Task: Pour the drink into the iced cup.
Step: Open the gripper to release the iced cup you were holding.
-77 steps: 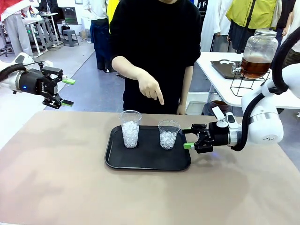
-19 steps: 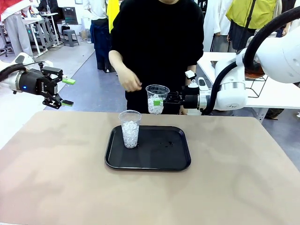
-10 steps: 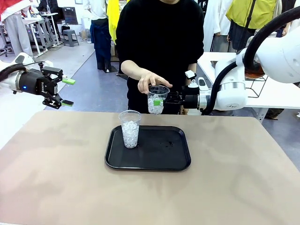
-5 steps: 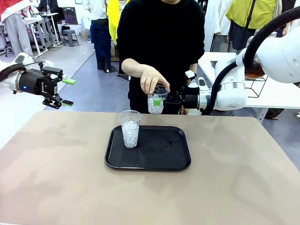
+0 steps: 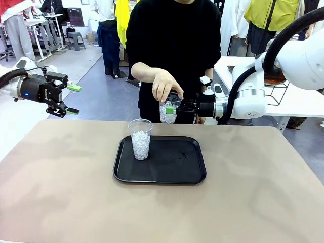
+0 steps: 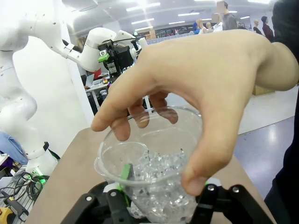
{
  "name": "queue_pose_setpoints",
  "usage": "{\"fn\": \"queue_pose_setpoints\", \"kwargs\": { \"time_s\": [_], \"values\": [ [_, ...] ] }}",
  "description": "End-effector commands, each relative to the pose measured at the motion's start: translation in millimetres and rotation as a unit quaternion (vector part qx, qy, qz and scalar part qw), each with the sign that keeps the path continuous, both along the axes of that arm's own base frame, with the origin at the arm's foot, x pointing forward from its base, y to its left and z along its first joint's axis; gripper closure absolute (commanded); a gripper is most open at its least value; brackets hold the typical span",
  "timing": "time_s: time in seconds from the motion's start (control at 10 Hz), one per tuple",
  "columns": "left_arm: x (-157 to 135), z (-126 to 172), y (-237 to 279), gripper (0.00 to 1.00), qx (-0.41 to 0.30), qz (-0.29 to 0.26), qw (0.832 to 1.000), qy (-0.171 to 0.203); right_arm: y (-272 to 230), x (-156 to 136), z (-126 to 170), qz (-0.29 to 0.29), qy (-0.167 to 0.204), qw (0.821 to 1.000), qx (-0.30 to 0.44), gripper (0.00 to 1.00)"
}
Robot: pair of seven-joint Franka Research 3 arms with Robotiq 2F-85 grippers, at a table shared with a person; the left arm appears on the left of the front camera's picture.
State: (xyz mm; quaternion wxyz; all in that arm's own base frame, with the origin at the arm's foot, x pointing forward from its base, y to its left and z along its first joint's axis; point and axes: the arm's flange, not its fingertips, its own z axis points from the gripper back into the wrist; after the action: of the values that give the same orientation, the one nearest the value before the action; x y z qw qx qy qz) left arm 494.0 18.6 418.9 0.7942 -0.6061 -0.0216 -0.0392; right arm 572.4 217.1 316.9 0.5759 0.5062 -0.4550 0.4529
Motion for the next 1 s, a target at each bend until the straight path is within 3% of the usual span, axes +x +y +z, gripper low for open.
{"fn": "queue_pose_setpoints", "kwargs": {
  "time_s": [0.0, 0.9],
  "values": [
    [-2.0, 1.2, -0.4, 0.0, -0.002, 0.004, 1.0, 0.003, 1.5, -0.3, 2.6, 0.001, -0.002, 1.0, 0.001, 0.36],
    [-2.0, 1.2, -0.4, 0.0, -0.002, 0.004, 1.0, 0.003, -37.4, 4.3, 11.3, -0.027, -0.001, 1.0, -0.001, 0.36]
  ]
}}
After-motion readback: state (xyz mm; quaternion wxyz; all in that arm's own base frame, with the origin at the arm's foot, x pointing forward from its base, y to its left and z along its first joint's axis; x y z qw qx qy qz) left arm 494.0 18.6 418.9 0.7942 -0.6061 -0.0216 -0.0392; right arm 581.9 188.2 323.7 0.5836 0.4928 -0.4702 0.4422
